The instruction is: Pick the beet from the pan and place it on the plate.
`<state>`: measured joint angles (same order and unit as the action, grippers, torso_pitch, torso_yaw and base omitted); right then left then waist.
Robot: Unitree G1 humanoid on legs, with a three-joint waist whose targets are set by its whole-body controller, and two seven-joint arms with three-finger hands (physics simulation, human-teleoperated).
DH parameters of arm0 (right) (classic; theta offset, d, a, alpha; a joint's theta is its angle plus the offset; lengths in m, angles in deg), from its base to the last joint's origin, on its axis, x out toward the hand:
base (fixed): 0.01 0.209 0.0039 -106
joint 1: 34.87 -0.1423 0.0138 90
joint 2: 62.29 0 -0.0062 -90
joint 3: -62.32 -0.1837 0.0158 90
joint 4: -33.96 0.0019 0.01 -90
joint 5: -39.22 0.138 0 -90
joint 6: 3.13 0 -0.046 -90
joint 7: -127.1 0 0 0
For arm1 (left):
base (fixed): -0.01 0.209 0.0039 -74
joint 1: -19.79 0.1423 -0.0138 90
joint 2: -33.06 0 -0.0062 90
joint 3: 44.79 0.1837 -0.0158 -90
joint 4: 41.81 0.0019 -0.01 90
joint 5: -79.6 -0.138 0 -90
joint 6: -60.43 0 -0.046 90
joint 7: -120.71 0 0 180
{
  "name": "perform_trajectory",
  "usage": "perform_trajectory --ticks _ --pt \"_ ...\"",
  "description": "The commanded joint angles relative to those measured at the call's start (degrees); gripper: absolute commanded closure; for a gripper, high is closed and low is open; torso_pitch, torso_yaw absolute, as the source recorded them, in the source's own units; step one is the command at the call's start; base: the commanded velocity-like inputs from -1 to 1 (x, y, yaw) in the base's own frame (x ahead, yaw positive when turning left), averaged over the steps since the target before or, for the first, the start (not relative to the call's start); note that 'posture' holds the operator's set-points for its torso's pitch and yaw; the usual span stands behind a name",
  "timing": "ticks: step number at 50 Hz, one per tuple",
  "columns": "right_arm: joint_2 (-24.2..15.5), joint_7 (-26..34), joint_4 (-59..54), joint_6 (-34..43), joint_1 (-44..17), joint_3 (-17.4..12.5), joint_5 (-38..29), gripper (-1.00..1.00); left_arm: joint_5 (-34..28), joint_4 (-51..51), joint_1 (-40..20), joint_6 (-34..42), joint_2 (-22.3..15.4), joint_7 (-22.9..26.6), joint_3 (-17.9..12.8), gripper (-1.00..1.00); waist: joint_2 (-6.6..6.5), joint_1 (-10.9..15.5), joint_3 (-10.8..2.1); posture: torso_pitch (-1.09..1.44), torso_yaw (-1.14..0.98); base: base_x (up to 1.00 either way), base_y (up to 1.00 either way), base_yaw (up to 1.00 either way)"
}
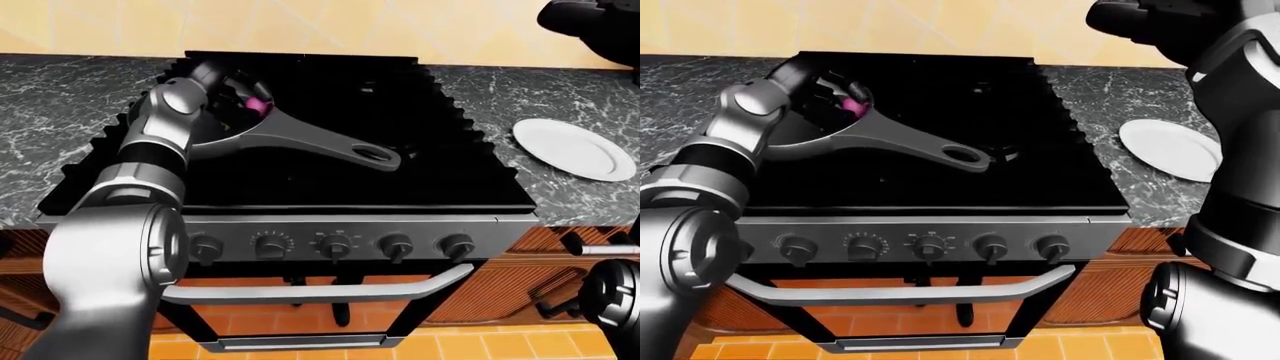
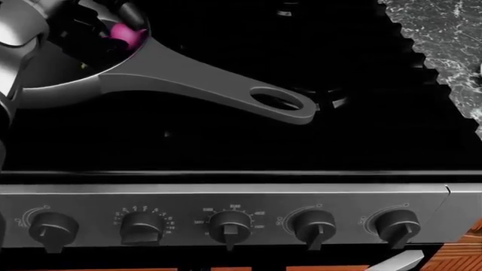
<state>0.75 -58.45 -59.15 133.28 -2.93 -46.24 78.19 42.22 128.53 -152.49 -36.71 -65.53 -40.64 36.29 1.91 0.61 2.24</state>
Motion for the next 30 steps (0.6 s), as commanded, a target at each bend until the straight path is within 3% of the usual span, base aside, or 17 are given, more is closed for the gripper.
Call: perform_trajectory --ticks 1,30 --pt "-1.0 0.0 1.4 -1.6 -1.9 -0.9 0.0 -1.00 0.6 -2.6 -2.7 -1.3 -0.6 -0.8 -0.3 0.31 0.08 0.0 -1.87 0.00 0.00 0.00 0.00 0.00" --pt "-1.1 -0.1 1.5 -1.5 -1.8 -1.0 0.2 -1.00 1.4 -2.8 -5.1 -0.5 -2.4 0.6 -0.9 0.33 0.08 0.0 -1.75 0.00 0.00 0.00 0.00 0.00"
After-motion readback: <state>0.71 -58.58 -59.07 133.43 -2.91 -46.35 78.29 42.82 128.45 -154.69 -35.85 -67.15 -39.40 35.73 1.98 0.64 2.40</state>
